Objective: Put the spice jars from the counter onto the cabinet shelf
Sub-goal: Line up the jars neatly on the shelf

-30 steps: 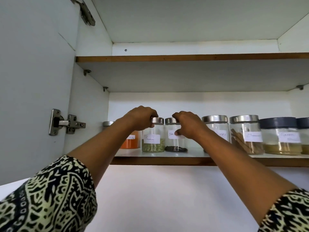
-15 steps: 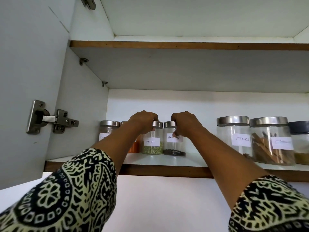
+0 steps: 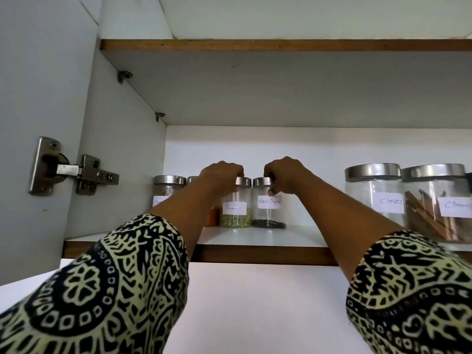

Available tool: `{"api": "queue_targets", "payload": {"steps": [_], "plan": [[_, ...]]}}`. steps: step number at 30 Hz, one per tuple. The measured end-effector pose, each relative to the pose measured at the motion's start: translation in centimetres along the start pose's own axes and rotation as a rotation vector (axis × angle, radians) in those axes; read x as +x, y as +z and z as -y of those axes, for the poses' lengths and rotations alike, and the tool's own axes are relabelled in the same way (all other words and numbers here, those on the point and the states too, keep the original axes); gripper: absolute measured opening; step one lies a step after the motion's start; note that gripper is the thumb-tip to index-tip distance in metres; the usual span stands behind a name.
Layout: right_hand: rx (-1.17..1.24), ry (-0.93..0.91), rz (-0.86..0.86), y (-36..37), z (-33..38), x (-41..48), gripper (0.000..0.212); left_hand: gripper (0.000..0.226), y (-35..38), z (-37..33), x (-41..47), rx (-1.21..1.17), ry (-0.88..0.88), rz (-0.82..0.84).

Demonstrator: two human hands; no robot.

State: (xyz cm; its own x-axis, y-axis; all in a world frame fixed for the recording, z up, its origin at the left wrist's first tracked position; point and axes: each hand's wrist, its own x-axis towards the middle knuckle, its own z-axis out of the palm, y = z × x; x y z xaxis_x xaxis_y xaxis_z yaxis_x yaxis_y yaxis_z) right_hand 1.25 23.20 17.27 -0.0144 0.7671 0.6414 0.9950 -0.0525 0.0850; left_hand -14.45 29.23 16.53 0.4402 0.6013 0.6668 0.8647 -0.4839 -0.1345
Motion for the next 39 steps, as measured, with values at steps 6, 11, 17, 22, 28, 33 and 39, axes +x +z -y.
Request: {"api": "queue_targets", "payload": {"steps": [6, 11, 17, 22, 28, 33, 39], "plan": [[-0.021, 0.001, -0.012, 0.4, 0.0, 0.1, 0.052, 0.037, 0.5, 0.1, -0.1, -0.025, -0.003, -0.016], [-0.01, 0.001, -0.027, 0.4, 0.1, -0.8, 0.053, 0.044, 0.4, -0.1, -1.3, 0.027, 0.007, 0.017], [0.058, 0.018, -0.12, -1.3, 1.7, -4.3, 0.059, 0.06, -2.5, -3.8, -3.7, 0.015, 0.072, -0.098], [0.064, 0.005, -0.292, -5.9, -0.5, -10.7, 0.048, 0.045, -6.5, -10.2, -7.2, -0.191, 0.129, -0.312], [0.055, 0.127, -0.284, -10.9, -9.8, -16.6, 0.042, 0.043, -9.7, -17.9, -8.5, -0.177, 0.202, -0.3], [0.052, 0.127, -0.117, -12.3, -16.2, -17.8, 0.045, 0.051, -9.6, -22.7, -6.4, -0.128, 0.198, -0.113], [0.042, 0.036, 0.064, -11.6, -19.3, -17.7, 0.04, 0.052, -7.9, -24.8, -5.0, -0.083, 0.142, 0.034]]}}
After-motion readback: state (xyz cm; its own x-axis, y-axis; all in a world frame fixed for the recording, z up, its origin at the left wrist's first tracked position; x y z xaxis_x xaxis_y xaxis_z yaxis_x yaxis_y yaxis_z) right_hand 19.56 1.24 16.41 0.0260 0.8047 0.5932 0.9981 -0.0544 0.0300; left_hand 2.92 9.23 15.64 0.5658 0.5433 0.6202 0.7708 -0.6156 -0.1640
